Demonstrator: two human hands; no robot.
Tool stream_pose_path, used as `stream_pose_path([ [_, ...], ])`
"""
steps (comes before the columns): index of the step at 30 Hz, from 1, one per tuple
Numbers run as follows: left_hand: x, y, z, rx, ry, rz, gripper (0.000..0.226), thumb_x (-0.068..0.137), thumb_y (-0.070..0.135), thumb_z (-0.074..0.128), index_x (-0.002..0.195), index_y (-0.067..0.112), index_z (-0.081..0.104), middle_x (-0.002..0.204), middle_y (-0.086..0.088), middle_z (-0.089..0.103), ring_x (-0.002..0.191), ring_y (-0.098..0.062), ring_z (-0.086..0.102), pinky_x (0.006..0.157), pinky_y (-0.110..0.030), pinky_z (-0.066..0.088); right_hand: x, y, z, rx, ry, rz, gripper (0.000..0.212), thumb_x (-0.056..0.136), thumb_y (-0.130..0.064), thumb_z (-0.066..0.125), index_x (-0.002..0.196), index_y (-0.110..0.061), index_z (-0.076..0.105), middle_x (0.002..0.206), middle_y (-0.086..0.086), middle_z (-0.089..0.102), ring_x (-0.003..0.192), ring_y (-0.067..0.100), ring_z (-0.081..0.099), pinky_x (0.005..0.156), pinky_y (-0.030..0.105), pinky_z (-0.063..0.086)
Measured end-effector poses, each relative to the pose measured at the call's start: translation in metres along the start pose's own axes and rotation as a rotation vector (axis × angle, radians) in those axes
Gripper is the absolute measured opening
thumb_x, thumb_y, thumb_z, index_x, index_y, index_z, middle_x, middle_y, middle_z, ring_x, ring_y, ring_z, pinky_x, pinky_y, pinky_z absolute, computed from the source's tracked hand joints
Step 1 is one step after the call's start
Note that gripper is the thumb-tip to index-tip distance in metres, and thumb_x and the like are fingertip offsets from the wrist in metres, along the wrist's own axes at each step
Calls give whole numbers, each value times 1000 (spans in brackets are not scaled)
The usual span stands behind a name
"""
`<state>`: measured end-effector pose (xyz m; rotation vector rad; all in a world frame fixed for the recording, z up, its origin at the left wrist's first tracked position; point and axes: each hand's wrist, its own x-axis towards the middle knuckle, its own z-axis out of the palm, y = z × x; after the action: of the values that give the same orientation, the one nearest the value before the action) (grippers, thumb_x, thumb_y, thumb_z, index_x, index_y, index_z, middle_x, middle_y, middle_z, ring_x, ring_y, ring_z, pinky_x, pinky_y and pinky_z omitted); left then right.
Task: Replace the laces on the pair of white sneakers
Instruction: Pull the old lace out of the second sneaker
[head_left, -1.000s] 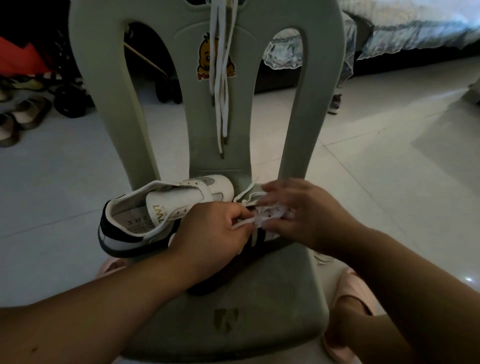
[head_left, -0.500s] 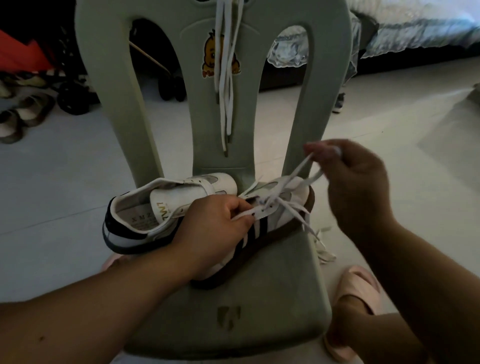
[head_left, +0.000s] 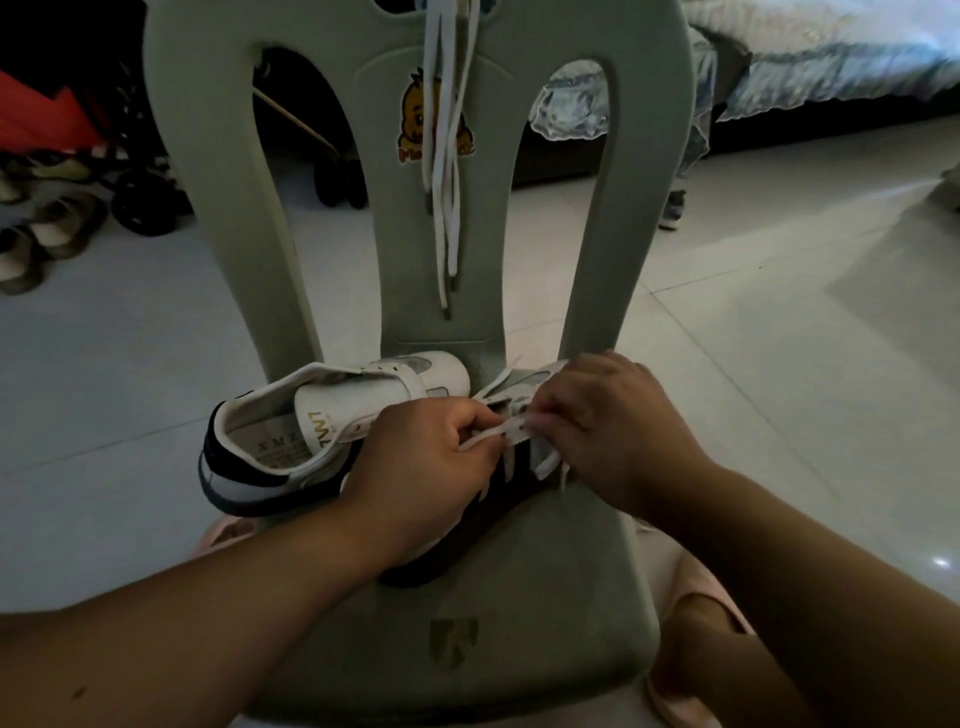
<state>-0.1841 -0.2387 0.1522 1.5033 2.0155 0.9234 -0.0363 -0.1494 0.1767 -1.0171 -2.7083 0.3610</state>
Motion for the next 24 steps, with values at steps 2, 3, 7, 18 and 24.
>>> stream_pose_path([
  [2, 2, 0, -1, 10, 0, -29, 13, 88, 31, 62, 95, 36, 71, 71, 25, 61, 72, 8, 58, 57, -11, 43, 1, 1, -11, 234, 161, 117, 11, 92, -25, 57, 82, -26, 60, 78, -18, 46, 74, 0, 45, 68, 16, 36],
  [3, 3, 0, -2, 16, 6, -41, 14, 88, 31, 62, 96, 37, 71, 72, 28, 58, 72, 9, 57, 59, -9, 41, 2, 2, -19, 397, 252, 183, 13, 93, -20, 56, 80, -24, 58, 78, -14, 50, 71, 0, 50, 62, 11, 38],
  [7, 7, -1, -1, 44, 16, -75, 15, 89, 31, 60, 100, 35, 70, 71, 26, 56, 70, 5, 57, 61, -13, 45, 3, 13, -51, 1008, 484, 286, 20, 98, -14, 45, 82, -21, 54, 89, 1, 64, 80, -1, 62, 65, 13, 46],
  [18, 7, 15, 7, 178, -96, 12, 19, 87, 42, 61, 103, 34, 68, 79, 23, 56, 76, 7, 53, 68, -11, 41, -8, 22, -58, 1118, -183, 413, 13, 81, -16, 50, 73, -6, 51, 61, 8, 61, 54, 18, 60, 52, 26, 52],
  [24, 28, 8, 0, 510, -180, 92, 34, 84, 52, 57, 115, 39, 60, 101, 9, 55, 91, -12, 52, 77, -32, 49, -6, 22, -10, 50, -303, 332, 25, 92, -27, 57, 116, -33, 62, 103, -7, 54, 91, 7, 50, 79, 21, 44],
])
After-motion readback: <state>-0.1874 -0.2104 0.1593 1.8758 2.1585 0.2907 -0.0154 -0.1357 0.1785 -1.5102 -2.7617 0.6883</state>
